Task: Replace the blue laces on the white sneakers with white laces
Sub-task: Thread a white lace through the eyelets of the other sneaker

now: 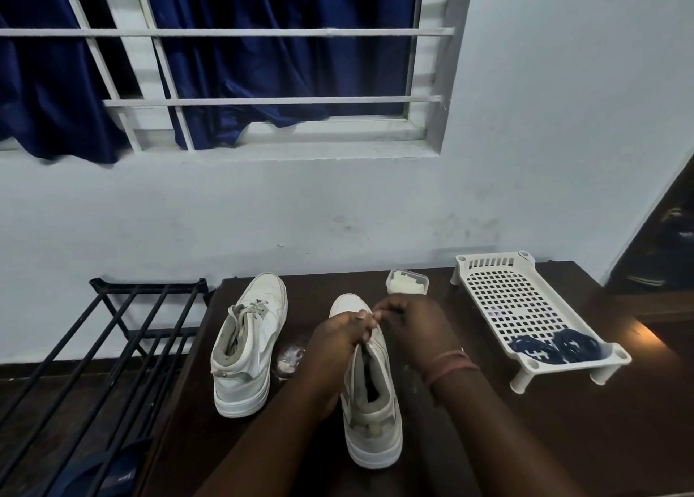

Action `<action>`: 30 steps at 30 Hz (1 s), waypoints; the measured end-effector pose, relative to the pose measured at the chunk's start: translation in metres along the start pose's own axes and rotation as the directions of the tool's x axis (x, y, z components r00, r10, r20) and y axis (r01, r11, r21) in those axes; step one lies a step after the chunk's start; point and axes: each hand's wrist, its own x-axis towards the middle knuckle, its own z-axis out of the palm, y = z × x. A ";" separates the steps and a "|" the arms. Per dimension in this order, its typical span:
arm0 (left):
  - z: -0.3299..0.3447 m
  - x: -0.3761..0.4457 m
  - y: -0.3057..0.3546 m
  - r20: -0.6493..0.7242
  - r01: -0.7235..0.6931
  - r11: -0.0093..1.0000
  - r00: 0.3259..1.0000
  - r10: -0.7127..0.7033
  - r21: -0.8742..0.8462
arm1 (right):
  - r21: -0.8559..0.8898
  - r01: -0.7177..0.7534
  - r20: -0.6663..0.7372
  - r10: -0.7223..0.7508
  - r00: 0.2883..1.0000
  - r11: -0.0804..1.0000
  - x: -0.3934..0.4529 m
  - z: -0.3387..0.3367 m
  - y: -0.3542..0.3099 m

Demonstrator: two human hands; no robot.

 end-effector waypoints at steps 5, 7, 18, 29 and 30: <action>-0.002 0.001 -0.001 0.008 0.159 0.876 0.985 -0.175 -0.454 | -0.341 0.204 0.316 -0.093 0.944 0.918 -0.006 0.005 -0.007; -0.003 0.002 -0.004 -0.078 0.090 0.979 0.991 -0.105 -0.183 | -0.414 0.244 0.352 -0.093 0.931 0.877 -0.007 0.001 -0.013; -0.004 0.002 -0.003 0.061 -0.128 0.919 0.992 0.113 0.372 | 0.328 0.000 -0.096 0.034 0.995 0.945 0.002 -0.012 -0.009; -0.004 0.001 -0.007 0.067 0.172 0.862 0.985 -0.159 -0.477 | 0.479 -0.281 0.065 0.285 0.956 0.832 -0.002 0.037 0.010; -0.004 0.002 -0.008 0.060 0.166 0.868 0.986 -0.156 -0.469 | 0.442 -0.284 0.080 0.278 0.957 0.851 -0.002 0.037 0.011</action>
